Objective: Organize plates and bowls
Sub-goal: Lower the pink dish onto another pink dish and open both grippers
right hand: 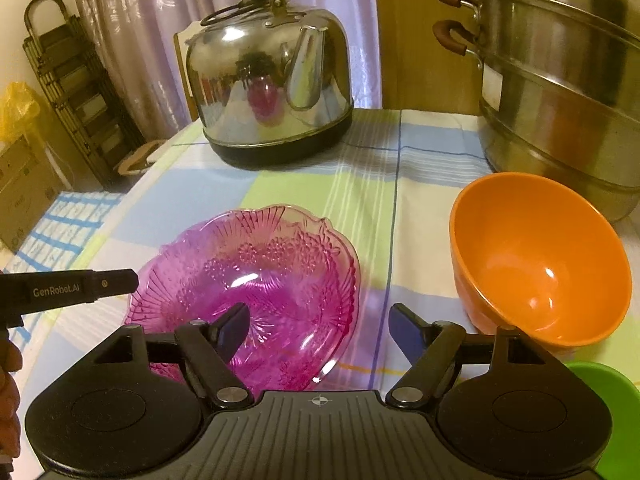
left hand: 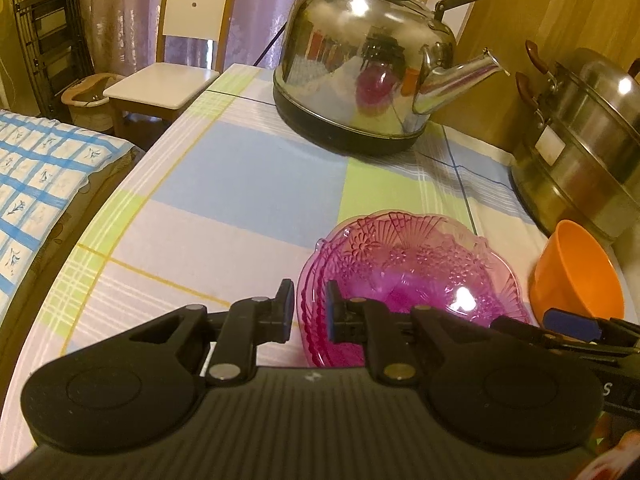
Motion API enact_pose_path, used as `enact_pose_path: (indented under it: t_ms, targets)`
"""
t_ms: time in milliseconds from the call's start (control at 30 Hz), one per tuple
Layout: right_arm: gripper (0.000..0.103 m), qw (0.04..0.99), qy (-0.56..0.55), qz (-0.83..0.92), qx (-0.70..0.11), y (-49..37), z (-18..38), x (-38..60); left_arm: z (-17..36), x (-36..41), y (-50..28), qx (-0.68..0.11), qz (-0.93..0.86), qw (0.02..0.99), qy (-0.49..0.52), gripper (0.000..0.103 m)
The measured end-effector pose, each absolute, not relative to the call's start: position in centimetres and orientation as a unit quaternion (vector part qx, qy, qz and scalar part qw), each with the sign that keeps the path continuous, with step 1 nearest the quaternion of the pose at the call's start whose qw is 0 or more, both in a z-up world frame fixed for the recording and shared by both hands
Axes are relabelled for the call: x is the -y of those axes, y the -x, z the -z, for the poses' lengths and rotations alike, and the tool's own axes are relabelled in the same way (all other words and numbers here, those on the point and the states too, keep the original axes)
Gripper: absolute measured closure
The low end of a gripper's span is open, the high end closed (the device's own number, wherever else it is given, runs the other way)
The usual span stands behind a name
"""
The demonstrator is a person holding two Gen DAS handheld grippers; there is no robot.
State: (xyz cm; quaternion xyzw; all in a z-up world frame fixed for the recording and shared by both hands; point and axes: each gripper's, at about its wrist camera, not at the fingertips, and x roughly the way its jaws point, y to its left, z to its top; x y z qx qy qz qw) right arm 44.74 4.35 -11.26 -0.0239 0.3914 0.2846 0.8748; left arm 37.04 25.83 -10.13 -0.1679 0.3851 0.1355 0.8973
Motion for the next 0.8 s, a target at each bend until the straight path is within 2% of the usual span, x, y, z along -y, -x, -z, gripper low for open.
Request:
enact_pose_path:
  t_ms: [800]
  targets:
    - [0.027,0.878,-0.032,-0.296,-0.376,-42.0,7.3,-1.8,7.8,-25.3,-34.3,-0.364,-0.113,0.907,0.177,0.084]
